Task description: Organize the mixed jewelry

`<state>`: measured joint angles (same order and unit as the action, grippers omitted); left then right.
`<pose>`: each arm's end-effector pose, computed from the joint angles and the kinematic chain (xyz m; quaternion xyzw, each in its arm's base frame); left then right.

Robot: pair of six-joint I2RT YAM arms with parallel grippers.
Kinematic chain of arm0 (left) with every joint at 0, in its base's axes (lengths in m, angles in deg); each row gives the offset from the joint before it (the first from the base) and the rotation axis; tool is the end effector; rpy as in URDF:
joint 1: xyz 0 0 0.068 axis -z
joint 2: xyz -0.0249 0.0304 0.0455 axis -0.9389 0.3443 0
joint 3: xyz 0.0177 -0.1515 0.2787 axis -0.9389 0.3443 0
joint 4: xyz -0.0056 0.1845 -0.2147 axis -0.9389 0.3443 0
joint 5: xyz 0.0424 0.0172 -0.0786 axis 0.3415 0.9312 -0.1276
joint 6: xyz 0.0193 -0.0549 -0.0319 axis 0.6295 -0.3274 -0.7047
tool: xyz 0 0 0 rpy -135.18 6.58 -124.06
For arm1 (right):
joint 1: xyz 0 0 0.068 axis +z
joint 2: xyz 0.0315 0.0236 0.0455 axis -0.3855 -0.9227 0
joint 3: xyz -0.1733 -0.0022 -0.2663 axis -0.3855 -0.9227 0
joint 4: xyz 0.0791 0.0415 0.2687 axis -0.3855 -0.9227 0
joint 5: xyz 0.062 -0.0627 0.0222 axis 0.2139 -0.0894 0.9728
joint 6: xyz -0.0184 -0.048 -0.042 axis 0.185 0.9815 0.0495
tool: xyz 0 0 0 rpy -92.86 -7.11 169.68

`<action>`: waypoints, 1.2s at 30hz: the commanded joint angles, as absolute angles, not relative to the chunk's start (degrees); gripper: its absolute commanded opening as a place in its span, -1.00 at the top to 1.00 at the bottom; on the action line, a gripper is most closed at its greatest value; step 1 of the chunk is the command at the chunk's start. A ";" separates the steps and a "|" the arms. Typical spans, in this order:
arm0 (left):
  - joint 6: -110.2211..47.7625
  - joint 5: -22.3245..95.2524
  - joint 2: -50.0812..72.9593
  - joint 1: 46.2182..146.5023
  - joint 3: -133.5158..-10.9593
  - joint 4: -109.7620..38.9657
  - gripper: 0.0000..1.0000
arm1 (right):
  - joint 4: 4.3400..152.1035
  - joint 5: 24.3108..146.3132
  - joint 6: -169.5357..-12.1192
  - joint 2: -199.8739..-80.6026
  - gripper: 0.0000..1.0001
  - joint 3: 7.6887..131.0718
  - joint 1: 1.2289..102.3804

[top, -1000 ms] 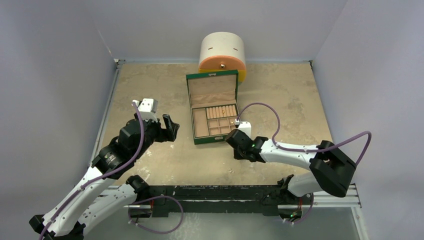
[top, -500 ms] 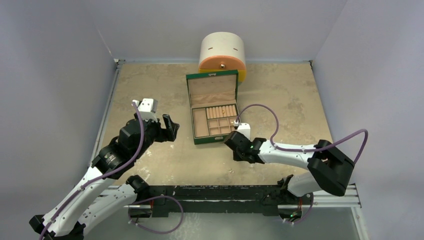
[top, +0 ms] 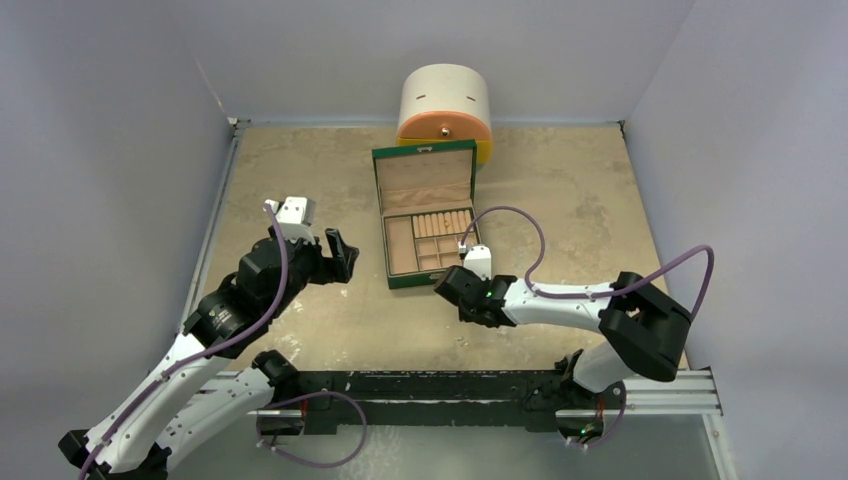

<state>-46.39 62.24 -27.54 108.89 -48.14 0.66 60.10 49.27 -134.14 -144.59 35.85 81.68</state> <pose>0.1154 -0.0732 0.3634 0.0036 0.8252 -0.1927 0.5309 0.1697 0.2338 0.1761 -0.0137 0.9425 0.0528 0.3297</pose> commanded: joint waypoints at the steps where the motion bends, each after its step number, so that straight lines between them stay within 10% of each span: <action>1: -45.56 61.72 -27.59 108.54 -48.24 -1.74 -0.57 | 58.18 50.09 -136.10 -145.11 1.00 34.90 82.18; 36: -78.30 34.64 -24.42 108.55 -31.35 -26.39 -0.47 | 62.43 48.41 -131.49 -127.24 1.00 44.33 91.90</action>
